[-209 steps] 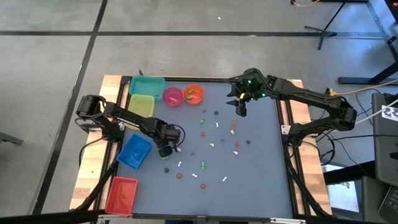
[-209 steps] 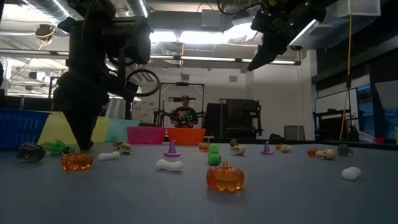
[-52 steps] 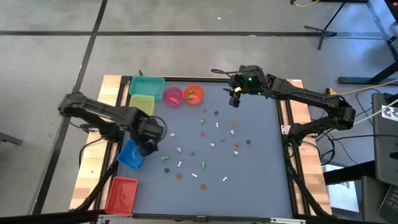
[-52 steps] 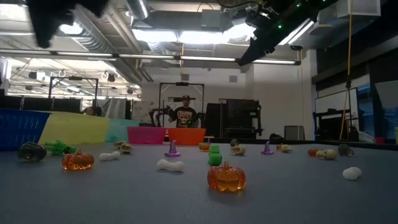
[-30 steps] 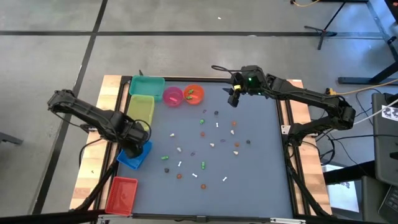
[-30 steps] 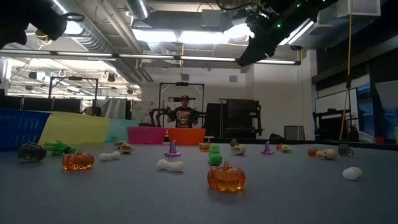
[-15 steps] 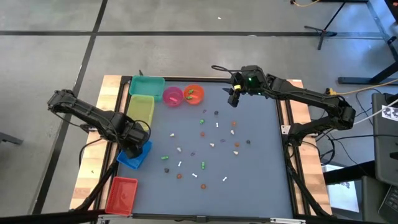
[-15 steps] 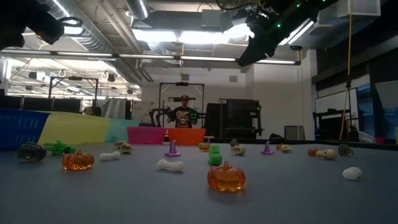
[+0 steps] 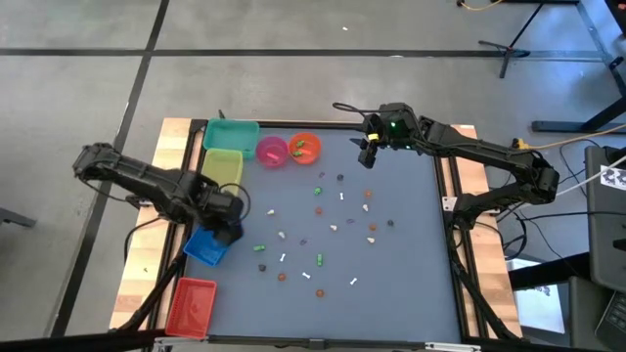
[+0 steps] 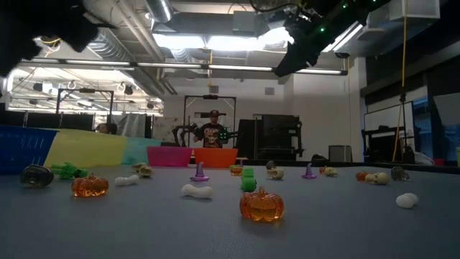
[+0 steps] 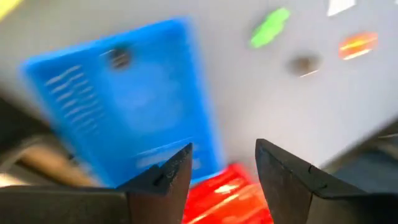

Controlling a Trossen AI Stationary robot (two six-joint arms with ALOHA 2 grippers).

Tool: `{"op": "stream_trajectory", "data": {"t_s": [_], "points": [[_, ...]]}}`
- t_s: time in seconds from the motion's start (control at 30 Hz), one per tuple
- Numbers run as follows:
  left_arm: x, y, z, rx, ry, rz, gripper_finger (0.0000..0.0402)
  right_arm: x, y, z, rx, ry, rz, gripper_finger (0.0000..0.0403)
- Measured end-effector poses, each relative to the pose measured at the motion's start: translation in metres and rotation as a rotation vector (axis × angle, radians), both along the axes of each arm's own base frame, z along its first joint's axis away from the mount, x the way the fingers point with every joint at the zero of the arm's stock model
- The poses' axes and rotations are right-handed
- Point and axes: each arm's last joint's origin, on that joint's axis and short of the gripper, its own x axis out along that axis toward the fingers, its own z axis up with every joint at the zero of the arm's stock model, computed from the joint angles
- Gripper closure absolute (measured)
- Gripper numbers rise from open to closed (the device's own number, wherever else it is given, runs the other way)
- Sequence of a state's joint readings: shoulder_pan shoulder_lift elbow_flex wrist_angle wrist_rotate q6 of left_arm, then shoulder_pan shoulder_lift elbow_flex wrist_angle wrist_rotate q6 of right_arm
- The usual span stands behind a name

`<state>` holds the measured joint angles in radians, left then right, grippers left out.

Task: Sort Halloween decoration
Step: Put the purple witch hat toy into the pink bin

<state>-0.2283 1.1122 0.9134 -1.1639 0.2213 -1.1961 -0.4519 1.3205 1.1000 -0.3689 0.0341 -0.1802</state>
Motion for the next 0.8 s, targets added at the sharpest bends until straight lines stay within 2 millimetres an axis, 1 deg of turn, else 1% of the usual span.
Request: {"op": "stream_trajectory", "data": {"t_s": [0.2,0.37,0.5,0.63,0.8], "points": [[0.026,0.010,0.008,-0.049,-0.253,0.079,0.0242,0.000,0.000,0.000,0.000,0.000,0.000,0.0235],[0.038,0.024,0.014,-0.009,-0.381,0.166,0.0242,0.000,0.000,0.000,0.000,0.000,0.000,0.0235],[0.043,0.038,0.016,0.076,-0.431,0.257,0.0242,0.000,0.000,0.000,0.000,0.000,0.000,0.0235],[0.043,0.052,0.016,0.185,-0.444,0.347,0.0242,0.000,0.000,0.000,0.000,0.000,0.000,0.0235],[0.043,0.066,0.017,0.296,-0.462,0.362,0.0242,0.000,0.000,0.000,0.000,0.000,0.000,0.0235]]}}
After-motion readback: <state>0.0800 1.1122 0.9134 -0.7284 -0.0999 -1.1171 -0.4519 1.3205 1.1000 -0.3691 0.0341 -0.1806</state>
